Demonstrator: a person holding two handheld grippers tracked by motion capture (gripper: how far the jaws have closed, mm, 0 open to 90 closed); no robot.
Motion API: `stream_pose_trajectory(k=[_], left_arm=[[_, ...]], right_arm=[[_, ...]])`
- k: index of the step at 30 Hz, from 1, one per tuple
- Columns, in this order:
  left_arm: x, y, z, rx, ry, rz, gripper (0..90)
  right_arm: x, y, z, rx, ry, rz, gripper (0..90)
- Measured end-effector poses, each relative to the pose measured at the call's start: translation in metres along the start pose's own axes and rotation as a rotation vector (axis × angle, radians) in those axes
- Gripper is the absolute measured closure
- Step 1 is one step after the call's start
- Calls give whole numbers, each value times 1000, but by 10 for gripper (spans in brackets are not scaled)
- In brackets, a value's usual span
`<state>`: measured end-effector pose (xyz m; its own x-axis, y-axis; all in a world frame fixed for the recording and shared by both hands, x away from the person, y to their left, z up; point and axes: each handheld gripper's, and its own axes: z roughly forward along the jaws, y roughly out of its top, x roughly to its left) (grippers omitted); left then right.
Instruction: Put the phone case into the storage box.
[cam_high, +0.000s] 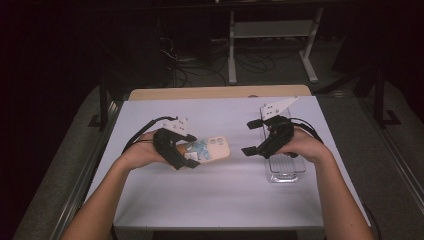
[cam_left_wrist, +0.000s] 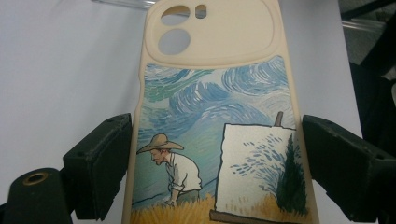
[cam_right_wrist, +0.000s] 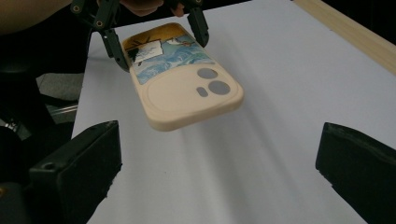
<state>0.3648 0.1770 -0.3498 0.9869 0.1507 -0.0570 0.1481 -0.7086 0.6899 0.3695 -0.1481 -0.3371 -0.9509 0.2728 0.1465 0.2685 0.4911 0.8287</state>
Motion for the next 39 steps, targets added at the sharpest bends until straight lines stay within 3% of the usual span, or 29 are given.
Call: stream_pose_trajectory(k=[11, 14, 21, 39], left_arm=[[-8, 12, 9, 19, -52, 54, 115], [-9, 15, 12, 25, -66, 74, 115], [-12, 21, 18, 62, -78, 106, 115], [-20, 32, 30, 110, -108, 161, 114]], right_arm=[[10, 0, 11, 55, 29, -75, 0], [13, 2, 13, 61, 43, -71, 0], [19, 3, 26, 93, 70, -77, 0], [29, 7, 48, 141, 89, -161, 0]])
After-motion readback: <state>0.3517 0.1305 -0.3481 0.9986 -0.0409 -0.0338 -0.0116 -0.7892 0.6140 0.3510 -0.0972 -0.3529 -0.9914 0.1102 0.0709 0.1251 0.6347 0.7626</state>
